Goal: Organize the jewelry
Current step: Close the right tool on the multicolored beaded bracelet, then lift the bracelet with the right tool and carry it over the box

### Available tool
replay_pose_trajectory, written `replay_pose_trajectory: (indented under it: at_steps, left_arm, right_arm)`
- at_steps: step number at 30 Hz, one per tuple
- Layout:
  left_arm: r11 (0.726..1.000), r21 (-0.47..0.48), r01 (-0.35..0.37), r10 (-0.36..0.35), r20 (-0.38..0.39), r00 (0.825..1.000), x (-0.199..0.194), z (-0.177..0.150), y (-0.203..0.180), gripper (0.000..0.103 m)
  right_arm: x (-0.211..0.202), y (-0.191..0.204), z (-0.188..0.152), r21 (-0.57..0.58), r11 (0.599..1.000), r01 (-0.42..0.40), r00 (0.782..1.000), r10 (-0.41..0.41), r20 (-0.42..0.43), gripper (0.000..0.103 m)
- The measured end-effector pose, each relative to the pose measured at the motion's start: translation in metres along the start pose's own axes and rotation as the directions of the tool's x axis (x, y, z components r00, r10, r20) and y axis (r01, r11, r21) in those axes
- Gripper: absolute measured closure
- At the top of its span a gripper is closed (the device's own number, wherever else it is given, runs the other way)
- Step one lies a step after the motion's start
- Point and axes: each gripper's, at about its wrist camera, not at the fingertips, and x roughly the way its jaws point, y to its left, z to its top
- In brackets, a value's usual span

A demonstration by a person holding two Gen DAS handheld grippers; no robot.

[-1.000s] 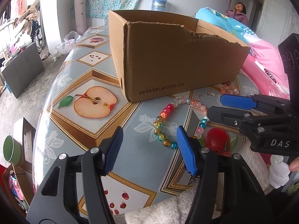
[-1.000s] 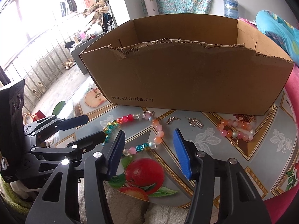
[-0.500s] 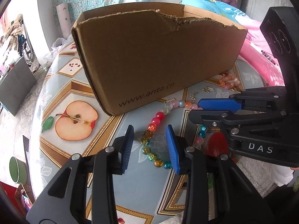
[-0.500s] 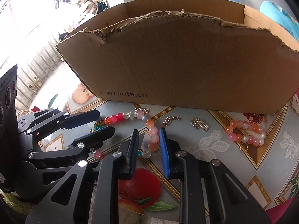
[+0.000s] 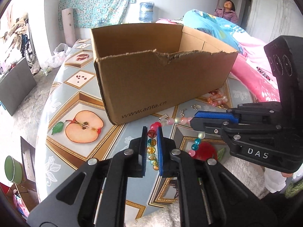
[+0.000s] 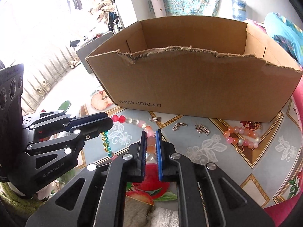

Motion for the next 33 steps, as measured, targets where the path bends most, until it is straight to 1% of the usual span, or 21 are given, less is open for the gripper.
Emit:
replay_pose_trajectory:
  at_steps: [3,6,10,13,17,20,22,24,26,29,31,33]
  left_arm:
    - [1.0,0.007,-0.013,0.013,0.029,0.999,-0.019,-0.001,-0.005,0.095]
    - [1.0,0.006,-0.009,0.009,0.064,0.998,-0.037,0.003,-0.009,0.095]
    - [1.0,0.011,0.015,-0.016,0.121,0.993,-0.062,0.019,-0.012,0.095]
    - [0.999,0.044,0.027,-0.035,0.177,0.984,-0.077,0.042,-0.02,0.095]
    - [0.995,0.096,0.027,-0.052,0.265,0.963,-0.096,0.082,-0.025,0.094]
    - [0.992,0.124,0.018,-0.056,0.308,0.95,-0.098,0.115,-0.024,0.094]
    - [0.991,0.135,0.007,-0.049,0.311,0.949,-0.09,0.134,-0.026,0.094]
    - [0.992,0.122,0.014,-0.048,0.283,0.958,-0.073,0.147,-0.019,0.094]
    - [0.994,0.106,0.006,-0.031,0.235,0.971,-0.054,0.156,-0.012,0.094]
    - [0.998,0.066,0.014,-0.024,0.144,0.989,-0.022,0.157,0.001,0.094]
    - [0.999,0.049,0.008,-0.012,0.094,0.996,-0.004,0.152,0.009,0.094]
    - [1.0,0.029,0.003,-0.005,0.045,0.999,0.014,0.15,0.017,0.094]
  right_arm:
    - [-0.013,0.001,-0.001,-0.006,1.0,-0.014,0.999,0.015,0.032,0.093]
    - [-0.027,0.005,0.0,-0.019,0.999,-0.027,0.997,0.029,0.069,0.093]
    - [-0.053,0.004,0.007,-0.037,0.998,-0.044,0.99,0.049,0.134,0.093]
    - [-0.077,0.005,0.023,-0.06,0.997,-0.053,0.976,0.064,0.207,0.093]
    - [-0.103,0.004,0.056,-0.106,0.993,-0.042,0.953,0.072,0.295,0.093]
    - [-0.107,-0.001,0.087,-0.133,0.991,-0.028,0.943,0.07,0.325,0.093]
    - [-0.1,-0.008,0.107,-0.135,0.99,-0.029,0.947,0.07,0.314,0.093]
    - [-0.086,-0.018,0.124,-0.118,0.992,-0.051,0.958,0.082,0.274,0.093]
    - [-0.066,-0.026,0.138,-0.1,0.993,-0.064,0.971,0.085,0.222,0.093]
    - [-0.034,-0.036,0.151,-0.072,0.993,-0.09,0.987,0.098,0.125,0.093]
    - [-0.01,-0.042,0.156,-0.051,0.994,-0.1,0.994,0.103,0.049,0.093]
    - [0.011,-0.046,0.16,-0.027,0.993,-0.111,0.994,0.11,-0.024,0.093]
